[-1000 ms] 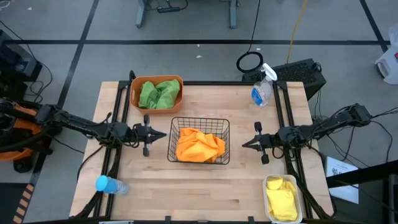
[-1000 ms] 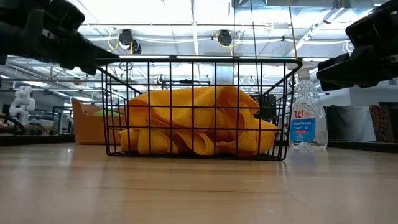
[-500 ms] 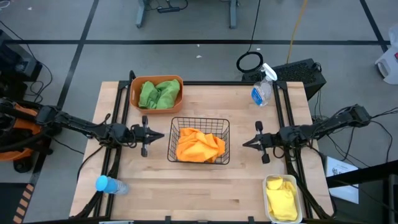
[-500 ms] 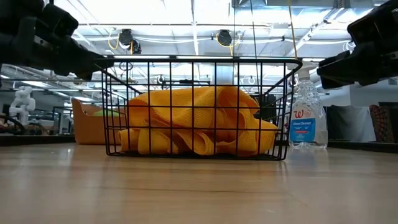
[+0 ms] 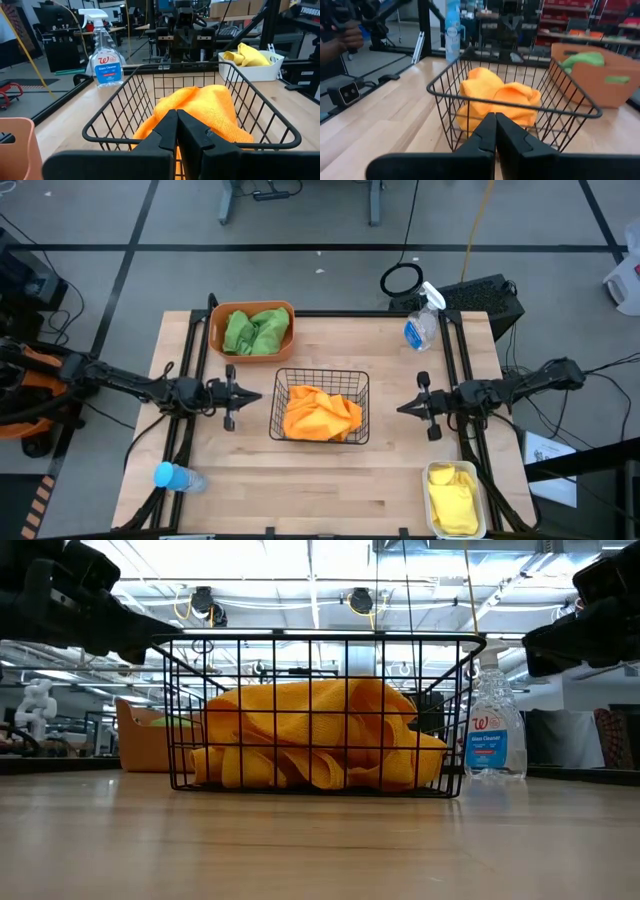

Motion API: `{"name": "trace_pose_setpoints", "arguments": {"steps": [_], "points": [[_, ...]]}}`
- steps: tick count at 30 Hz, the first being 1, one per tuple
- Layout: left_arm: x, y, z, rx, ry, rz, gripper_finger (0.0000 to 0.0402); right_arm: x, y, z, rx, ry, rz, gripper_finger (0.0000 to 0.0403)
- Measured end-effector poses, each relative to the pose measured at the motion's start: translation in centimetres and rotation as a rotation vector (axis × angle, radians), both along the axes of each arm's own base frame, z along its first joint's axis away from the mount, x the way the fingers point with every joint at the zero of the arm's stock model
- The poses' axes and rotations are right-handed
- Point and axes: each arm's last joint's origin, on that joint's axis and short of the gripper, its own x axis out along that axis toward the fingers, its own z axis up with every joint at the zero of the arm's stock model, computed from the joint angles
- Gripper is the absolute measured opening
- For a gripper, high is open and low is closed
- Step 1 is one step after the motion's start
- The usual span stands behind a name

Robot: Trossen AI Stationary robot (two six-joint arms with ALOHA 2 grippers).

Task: Sort microfiber towel by color & place in baskets
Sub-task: Return to Home Position

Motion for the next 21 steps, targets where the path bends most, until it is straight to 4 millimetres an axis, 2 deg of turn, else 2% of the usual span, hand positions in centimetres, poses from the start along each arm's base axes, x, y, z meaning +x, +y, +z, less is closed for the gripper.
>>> {"name": "trace_pose_setpoints", "arguments": {"steps": [12, 21], "points": [[-0.3, 0.1, 0.2, -0.006, -0.02, 0.001, 0.0013, -1.4, -0.4, 1.4, -0.071, -0.175, 0.003, 0.0], [-0.3, 0.1, 0.3, -0.008, -0.025, 0.002, 0.0013, -1.3, -0.8, 1.2, -0.115, -0.163, 0.026, 0.0]]}}
